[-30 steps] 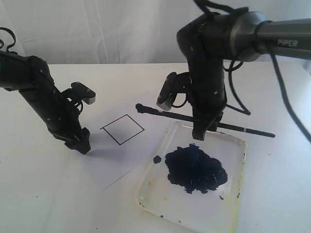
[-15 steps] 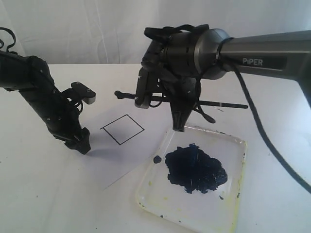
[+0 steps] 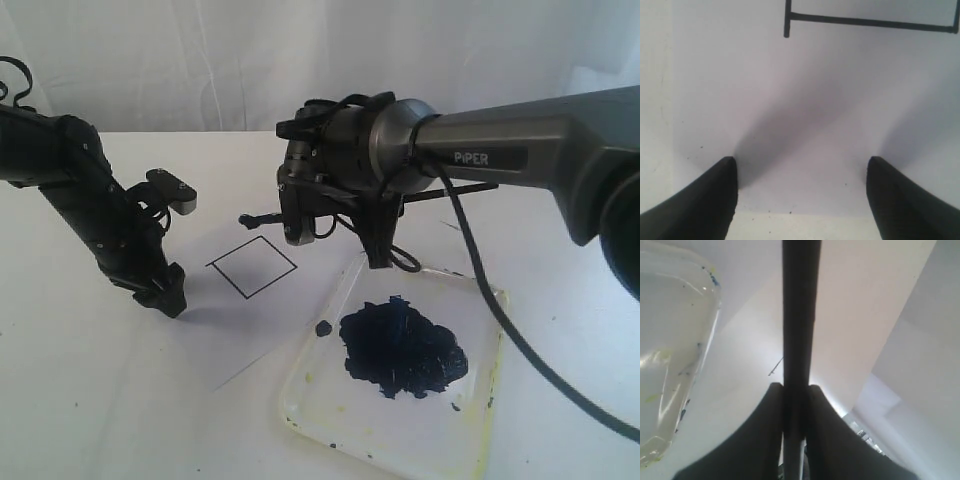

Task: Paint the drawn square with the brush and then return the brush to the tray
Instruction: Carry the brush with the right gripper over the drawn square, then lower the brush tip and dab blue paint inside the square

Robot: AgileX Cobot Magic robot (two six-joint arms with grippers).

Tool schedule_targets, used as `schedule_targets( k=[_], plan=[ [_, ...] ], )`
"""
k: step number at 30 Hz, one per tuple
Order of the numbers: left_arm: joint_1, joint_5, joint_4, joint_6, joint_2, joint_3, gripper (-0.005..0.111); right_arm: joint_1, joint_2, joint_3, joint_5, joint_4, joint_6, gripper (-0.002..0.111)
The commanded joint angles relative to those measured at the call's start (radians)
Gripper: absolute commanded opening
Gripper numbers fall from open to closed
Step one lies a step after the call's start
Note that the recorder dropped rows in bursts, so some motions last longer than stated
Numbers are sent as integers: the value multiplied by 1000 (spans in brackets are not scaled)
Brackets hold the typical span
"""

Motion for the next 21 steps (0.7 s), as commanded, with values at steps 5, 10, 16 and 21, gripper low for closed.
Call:
schedule_targets(
  k=[5,10,16,21],
  plan=[
    [-4,51,-10,-4,10,16,74,25,14,-2,-85,-119,-8,0],
    [-4,51,-10,-4,10,16,74,37,15,-2,-126,-204,-8,0],
    [-4,51,-10,-4,10,16,74,37,66,-2,-98,-269,-88,0],
    [-4,51,-10,-2,10,16,74,39,68,-2,-152,-262,-90,0]
  ],
)
